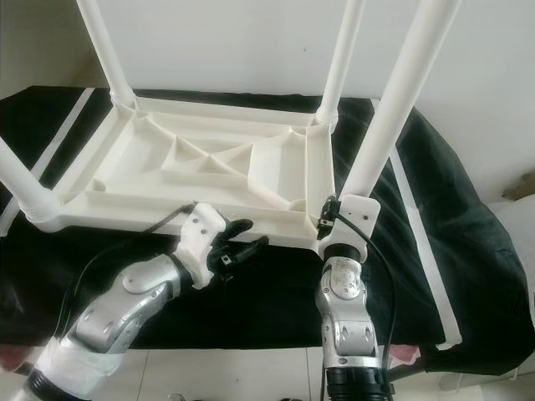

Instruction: Building children table

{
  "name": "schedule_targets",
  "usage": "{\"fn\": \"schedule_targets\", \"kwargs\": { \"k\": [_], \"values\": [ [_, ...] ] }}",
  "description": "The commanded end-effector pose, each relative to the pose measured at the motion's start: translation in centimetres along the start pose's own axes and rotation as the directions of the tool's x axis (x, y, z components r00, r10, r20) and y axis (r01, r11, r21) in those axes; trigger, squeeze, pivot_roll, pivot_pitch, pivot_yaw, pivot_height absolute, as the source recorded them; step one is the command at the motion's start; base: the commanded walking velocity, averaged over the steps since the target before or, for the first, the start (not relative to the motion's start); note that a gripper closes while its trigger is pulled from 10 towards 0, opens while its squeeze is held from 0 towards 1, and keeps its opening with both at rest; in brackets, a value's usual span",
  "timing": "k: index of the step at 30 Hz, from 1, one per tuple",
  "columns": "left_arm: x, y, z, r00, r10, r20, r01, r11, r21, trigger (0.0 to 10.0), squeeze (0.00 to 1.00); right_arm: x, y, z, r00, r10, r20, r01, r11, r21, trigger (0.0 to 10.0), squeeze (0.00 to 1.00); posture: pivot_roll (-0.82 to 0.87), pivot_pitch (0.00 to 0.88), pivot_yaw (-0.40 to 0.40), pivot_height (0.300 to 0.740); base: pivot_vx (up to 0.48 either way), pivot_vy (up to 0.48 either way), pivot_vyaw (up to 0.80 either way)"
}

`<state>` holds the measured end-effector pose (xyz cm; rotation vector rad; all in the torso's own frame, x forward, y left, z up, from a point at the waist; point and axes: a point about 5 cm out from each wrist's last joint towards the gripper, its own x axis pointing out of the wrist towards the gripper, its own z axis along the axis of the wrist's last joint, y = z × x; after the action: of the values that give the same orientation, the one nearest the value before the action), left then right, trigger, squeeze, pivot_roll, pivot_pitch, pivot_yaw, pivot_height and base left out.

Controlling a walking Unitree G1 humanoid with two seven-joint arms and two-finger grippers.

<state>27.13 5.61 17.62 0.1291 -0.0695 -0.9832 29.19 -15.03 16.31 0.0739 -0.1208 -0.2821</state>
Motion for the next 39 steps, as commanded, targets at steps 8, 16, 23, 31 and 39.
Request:
{"fn": "schedule_targets", "kwargs": {
  "k": [8, 16, 23, 31, 39],
  "values": [
    [-0.2, 0.1, 0.0, 1.000, -0.018, -0.003, 0.018, 1.000, 0.002, 10.0, 0.00, -1.3, -1.4, -2.3, 0.994, -0.012, -0.104, 0.012, 1.000, 0.004, 10.0, 1.00, -0.12, 0.162, -0.006, 0.740, 0.000, 0.000, 0.00],
    [-0.4, 0.2, 0.5, 1.000, 0.003, 0.022, -0.002, 1.000, -0.006, 10.0, 0.00, -2.6, -1.9, -1.7, 0.998, 0.026, -0.053, -0.029, 0.998, -0.047, 10.0, 0.98, -0.12, 0.159, -0.020, 0.740, 0.000, 0.000, 0.00],
    [-1.6, 0.1, 0.4, 1.000, 0.002, 0.007, -0.002, 1.000, -0.008, 10.0, 0.00, -4.5, -3.6, -1.1, 0.999, 0.051, -0.020, -0.053, 0.993, -0.102, 10.0, 0.00, -0.13, 0.153, -0.025, 0.740, 0.000, 0.000, 0.00],
    [-3.1, 0.1, 0.1, 1.000, 0.007, -0.018, -0.007, 1.000, 0.011, 10.0, 0.00, -6.1, -4.5, -1.0, 0.995, 0.096, -0.024, -0.098, 0.985, -0.140, 10.0, 0.00, -0.13, 0.150, -0.025, 0.740, 0.000, 0.000, 0.00],
    [-5.3, 0.7, -0.5, 0.996, 0.023, -0.091, -0.020, 0.999, 0.036, 10.0, 0.00, -7.9, -4.7, -1.4, 0.985, 0.162, -0.065, -0.171, 0.973, -0.153, 10.0, 0.00, -0.12, 0.142, -0.017, 0.740, 0.000, 0.000, 0.00]
  ]
}}
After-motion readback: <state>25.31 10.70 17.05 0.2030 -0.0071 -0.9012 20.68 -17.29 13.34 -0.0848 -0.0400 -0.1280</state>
